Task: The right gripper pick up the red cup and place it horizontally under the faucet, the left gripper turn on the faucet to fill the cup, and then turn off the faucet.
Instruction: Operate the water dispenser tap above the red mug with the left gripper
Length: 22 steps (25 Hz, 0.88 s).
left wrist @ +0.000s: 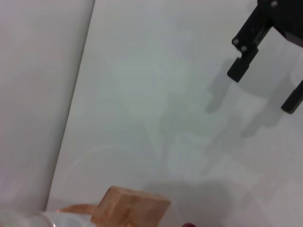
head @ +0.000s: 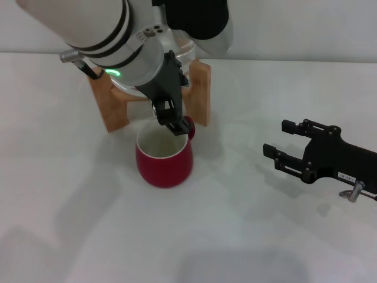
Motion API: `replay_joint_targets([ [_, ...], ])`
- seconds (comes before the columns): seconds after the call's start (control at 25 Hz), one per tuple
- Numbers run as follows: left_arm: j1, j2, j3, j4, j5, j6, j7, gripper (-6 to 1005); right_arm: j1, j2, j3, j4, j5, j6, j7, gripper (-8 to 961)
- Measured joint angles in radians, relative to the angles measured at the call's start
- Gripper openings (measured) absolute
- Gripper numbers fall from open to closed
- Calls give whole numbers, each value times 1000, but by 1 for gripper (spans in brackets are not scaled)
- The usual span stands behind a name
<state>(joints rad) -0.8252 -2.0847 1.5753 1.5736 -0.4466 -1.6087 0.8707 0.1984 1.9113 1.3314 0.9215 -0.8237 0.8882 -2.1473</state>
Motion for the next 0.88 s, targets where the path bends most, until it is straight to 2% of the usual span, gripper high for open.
replay_joint_targets([
  [0.28, 0, -1, 29, 13, -2, 2, -12, 815, -2, -1, 0, 0, 0, 0, 1, 632],
  [0.88, 2, -2, 33, -3, 2, 9, -12, 815, -2, -2, 0, 1, 0, 3, 4, 632],
])
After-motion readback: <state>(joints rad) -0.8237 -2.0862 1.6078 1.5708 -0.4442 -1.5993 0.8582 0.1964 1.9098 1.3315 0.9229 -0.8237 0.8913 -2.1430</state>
